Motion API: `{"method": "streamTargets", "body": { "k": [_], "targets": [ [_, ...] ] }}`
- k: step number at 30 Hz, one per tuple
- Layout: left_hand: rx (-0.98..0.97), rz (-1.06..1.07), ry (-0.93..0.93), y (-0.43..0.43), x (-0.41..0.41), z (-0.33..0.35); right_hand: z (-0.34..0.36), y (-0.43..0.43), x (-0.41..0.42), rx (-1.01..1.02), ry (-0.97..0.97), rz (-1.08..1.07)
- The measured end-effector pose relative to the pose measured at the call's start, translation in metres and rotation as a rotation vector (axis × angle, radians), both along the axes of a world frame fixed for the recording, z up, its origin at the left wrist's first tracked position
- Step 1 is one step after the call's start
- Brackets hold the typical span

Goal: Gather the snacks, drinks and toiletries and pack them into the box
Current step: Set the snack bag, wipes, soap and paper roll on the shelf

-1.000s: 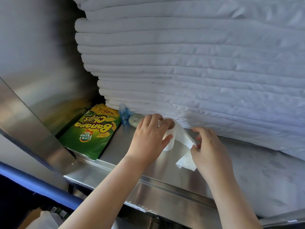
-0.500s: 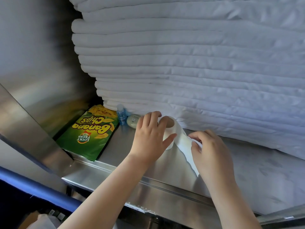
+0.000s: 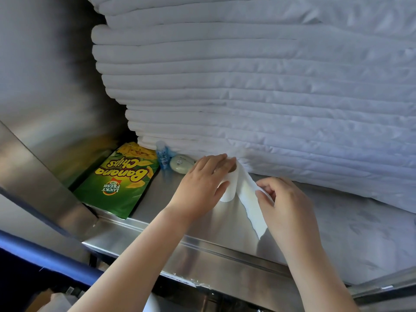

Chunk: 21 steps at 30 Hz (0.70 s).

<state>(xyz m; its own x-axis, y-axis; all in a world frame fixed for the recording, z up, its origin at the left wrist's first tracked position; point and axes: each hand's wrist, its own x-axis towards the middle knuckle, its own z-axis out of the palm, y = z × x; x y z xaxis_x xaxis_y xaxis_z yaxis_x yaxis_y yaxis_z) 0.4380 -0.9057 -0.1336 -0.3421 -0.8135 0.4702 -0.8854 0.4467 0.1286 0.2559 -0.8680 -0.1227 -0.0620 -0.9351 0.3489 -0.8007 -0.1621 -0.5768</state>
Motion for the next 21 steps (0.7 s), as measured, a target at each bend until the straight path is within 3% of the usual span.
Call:
{"method": "streamTargets", "body": {
  "k": [13,21],
  "targets": [
    [-0.060,0.202,0.007,-0.001,-0.018,0.006,-0.002,0.000,0.010,-0.018,-0.041,0.076],
    [0.154,-0.047,-0.087,-0.001,0.009,0.013,-0.004,-0.001,0.010,-0.029,-0.041,0.075]
  ]
}}
